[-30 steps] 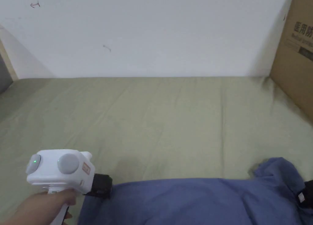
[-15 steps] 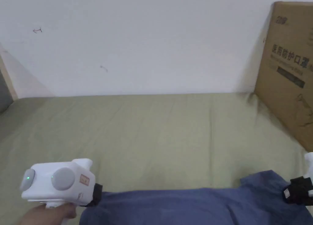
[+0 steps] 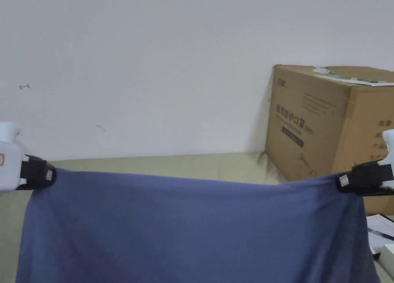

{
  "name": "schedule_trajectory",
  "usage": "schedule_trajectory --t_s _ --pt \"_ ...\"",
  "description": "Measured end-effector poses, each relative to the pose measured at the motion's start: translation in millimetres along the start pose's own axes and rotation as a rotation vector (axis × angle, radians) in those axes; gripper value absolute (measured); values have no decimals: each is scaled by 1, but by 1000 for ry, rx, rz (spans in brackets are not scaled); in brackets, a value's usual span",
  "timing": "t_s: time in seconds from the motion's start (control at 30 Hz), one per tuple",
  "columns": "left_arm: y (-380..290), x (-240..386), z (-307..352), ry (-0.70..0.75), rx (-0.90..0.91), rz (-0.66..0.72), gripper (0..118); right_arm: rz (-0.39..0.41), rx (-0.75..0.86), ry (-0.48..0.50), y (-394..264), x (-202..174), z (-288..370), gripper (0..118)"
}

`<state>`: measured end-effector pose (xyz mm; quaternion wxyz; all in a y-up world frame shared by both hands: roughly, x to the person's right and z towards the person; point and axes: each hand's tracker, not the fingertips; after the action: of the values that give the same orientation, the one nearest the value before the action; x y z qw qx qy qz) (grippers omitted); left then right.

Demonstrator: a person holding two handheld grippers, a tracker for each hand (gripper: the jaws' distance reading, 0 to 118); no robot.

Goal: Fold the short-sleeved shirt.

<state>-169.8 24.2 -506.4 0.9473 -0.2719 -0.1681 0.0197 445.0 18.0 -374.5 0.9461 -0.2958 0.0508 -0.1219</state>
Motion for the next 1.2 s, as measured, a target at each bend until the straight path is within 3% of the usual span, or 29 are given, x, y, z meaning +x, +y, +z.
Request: schedule_trajectory --t_s 0.1,0.2,0.27,0.63,0.97,1.2 --pt "29 4 25 7 46 10 0 5 78 -26 30 -15 23 0" --pt "57 5 36 16 89 11 0 103 144 -73 63 -33 32 0" --pt "75 8 38 45 114 -7 0 112 171 -102 87 -43 31 0" --pt "179 0 -19 135 236 52 0 220 330 -260 230 -90 -31 0" --pt "270 -10 -97 223 381 20 0 306 455 -334 321 -97 -102 0" --pt "266 0 -119 246 446 2 0 295 529 -354 315 -93 -120 0"
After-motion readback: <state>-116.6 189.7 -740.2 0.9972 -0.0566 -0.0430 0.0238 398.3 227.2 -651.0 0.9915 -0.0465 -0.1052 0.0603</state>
